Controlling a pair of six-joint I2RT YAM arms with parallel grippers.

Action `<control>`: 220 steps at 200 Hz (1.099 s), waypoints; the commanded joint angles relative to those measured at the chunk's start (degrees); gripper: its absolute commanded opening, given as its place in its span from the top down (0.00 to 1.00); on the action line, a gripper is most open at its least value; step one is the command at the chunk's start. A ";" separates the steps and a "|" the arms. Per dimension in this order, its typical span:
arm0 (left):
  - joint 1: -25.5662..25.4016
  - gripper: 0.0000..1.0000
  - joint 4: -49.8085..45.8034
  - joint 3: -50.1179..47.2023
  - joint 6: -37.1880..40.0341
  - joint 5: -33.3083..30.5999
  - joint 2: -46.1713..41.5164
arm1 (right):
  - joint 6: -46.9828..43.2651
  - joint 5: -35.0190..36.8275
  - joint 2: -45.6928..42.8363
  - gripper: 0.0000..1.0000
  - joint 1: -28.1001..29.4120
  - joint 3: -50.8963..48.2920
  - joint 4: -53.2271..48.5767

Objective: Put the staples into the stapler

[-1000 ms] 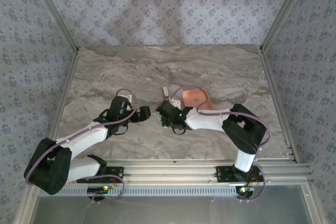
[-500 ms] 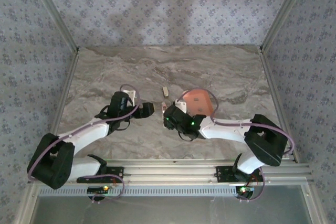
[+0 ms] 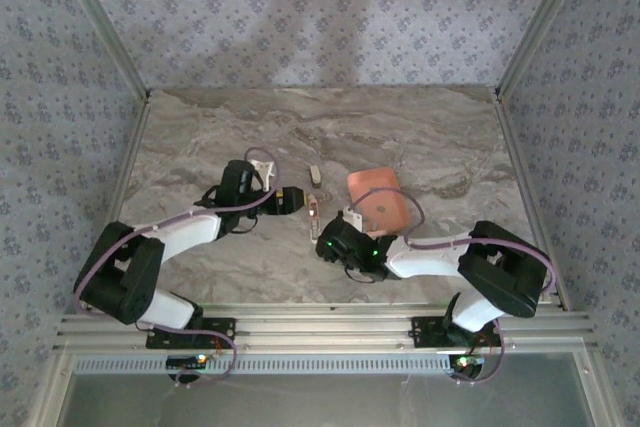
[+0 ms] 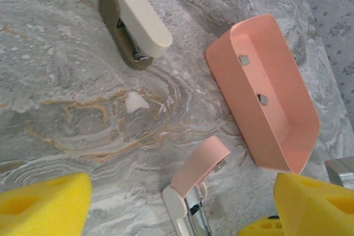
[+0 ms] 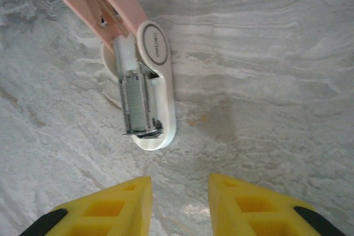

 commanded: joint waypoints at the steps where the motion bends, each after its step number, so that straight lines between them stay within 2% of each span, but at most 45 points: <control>1: -0.22 0.18 2.38 3.00 1.91 3.73 2.10 | 0.90 -3.34 0.38 0.68 -1.01 -1.07 7.22; 61: -2.68 0.29 0.06 9.46 6.35 5.31 8.59 | 2.18 -7.37 1.70 0.69 -2.92 -4.02 13.65; 125: -5.16 0.32 1.41 14.66 11.25 7.09 16.16 | 3.22 -11.25 3.84 0.70 -4.89 -5.21 16.83; 220: -5.25 0.35 3.02 14.33 12.24 12.13 18.14 | 4.09 -13.40 6.69 0.72 -5.75 -5.32 18.72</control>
